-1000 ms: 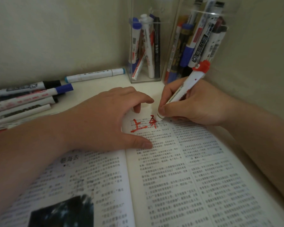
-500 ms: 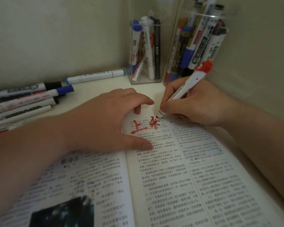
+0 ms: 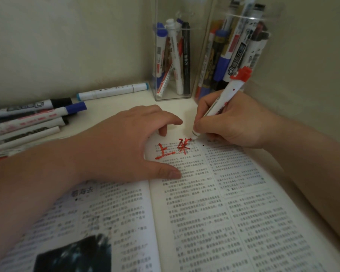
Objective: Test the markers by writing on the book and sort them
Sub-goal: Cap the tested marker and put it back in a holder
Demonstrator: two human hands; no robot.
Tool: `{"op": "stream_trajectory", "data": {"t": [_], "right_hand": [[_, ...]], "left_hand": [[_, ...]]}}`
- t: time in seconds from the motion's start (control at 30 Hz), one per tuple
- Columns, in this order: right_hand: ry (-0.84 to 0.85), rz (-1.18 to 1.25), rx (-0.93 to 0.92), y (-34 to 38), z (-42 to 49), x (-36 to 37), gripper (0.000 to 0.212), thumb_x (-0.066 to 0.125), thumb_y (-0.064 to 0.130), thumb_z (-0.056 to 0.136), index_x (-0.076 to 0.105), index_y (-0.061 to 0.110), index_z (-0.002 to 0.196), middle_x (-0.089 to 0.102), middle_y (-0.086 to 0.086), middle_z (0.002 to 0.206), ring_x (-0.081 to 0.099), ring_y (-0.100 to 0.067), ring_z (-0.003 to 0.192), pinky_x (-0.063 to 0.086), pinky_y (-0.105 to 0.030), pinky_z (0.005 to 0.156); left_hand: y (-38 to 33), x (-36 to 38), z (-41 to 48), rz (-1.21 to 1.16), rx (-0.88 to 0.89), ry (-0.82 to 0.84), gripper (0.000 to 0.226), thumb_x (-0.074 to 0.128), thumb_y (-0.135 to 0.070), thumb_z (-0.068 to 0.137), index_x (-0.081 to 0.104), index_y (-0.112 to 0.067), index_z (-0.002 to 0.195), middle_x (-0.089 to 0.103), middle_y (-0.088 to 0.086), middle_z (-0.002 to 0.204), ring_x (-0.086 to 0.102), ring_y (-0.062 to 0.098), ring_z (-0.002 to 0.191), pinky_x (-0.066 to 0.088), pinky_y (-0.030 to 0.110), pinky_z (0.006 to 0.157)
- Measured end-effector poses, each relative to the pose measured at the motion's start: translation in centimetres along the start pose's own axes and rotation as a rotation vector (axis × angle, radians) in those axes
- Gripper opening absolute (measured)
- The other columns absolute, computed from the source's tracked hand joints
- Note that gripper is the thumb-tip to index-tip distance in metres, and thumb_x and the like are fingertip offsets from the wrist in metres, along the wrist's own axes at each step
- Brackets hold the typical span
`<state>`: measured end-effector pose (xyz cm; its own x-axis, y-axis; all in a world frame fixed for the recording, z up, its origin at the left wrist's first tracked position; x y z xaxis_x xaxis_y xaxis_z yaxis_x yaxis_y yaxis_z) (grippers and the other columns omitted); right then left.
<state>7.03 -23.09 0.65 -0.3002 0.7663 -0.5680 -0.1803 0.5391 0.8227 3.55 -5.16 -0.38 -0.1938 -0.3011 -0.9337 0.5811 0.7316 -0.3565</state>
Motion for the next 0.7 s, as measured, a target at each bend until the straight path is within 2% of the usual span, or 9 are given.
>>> {"op": "stream_trajectory", "data": {"t": [0.2, 0.3, 0.43, 0.6, 0.7], "right_hand": [[0.025, 0.073, 0.007, -0.15, -0.14, 0.10, 0.012, 0.074, 0.000, 0.083, 0.066, -0.007, 0.078, 0.057, -0.001, 0.049, 0.048, -0.007, 0.038, 0.036, -0.015, 0.038], [0.031, 0.045, -0.012, -0.07, -0.09, 0.18, 0.012, 0.075, 0.001, 0.082, 0.067, -0.003, 0.074, 0.059, -0.001, 0.050, 0.050, -0.008, 0.041, 0.037, -0.016, 0.040], [0.110, 0.041, -0.025, 0.12, -0.20, 0.49, 0.011, 0.074, -0.002, 0.079, 0.068, -0.005, 0.071, 0.059, -0.010, 0.056, 0.050, -0.013, 0.047, 0.038, -0.019, 0.044], [0.102, 0.071, -0.039, 0.05, -0.24, 0.38, 0.011, 0.076, 0.001, 0.081, 0.069, -0.004, 0.074, 0.061, -0.004, 0.053, 0.053, -0.009, 0.044, 0.039, -0.016, 0.043], [0.127, 0.113, -0.035, -0.02, -0.29, 0.51, 0.010, 0.074, -0.001, 0.082, 0.069, -0.003, 0.075, 0.063, -0.007, 0.054, 0.053, -0.010, 0.042, 0.039, -0.016, 0.041]], "left_hand": [[0.03, 0.00, -0.03, 0.001, 0.004, -0.006, 0.091, 0.056, -0.091, 0.061, 0.028, -0.056, 0.140, 0.039, -0.035, 0.112, 0.035, -0.019, 0.111, 0.033, 0.006, 0.082], [0.07, 0.01, 0.02, -0.002, 0.005, -0.008, 0.090, 0.056, -0.092, 0.061, 0.029, -0.056, 0.139, 0.040, -0.035, 0.113, 0.035, -0.020, 0.111, 0.033, 0.006, 0.082], [0.06, 0.00, 0.08, 0.001, 0.000, 0.002, 0.092, 0.052, -0.094, 0.059, 0.027, -0.057, 0.139, 0.039, -0.037, 0.112, 0.035, -0.020, 0.110, 0.033, 0.008, 0.080], [0.01, -0.04, 0.14, 0.008, -0.002, 0.004, 0.092, 0.052, -0.094, 0.058, 0.026, -0.058, 0.139, 0.038, -0.038, 0.112, 0.033, -0.023, 0.110, 0.033, 0.008, 0.079], [0.04, 0.00, 0.05, 0.005, -0.003, -0.001, 0.092, 0.054, -0.093, 0.059, 0.027, -0.057, 0.139, 0.039, -0.037, 0.112, 0.033, -0.023, 0.109, 0.033, 0.006, 0.079]]}}
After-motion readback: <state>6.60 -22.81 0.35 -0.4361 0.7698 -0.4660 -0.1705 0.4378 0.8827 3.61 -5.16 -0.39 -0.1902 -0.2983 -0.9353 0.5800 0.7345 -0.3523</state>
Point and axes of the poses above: each hand's wrist, its own z-axis towards the middle knuckle, its own x-axis out of the palm, y = z × x, the point moved 5 cm from there along z, towards the middle knuckle
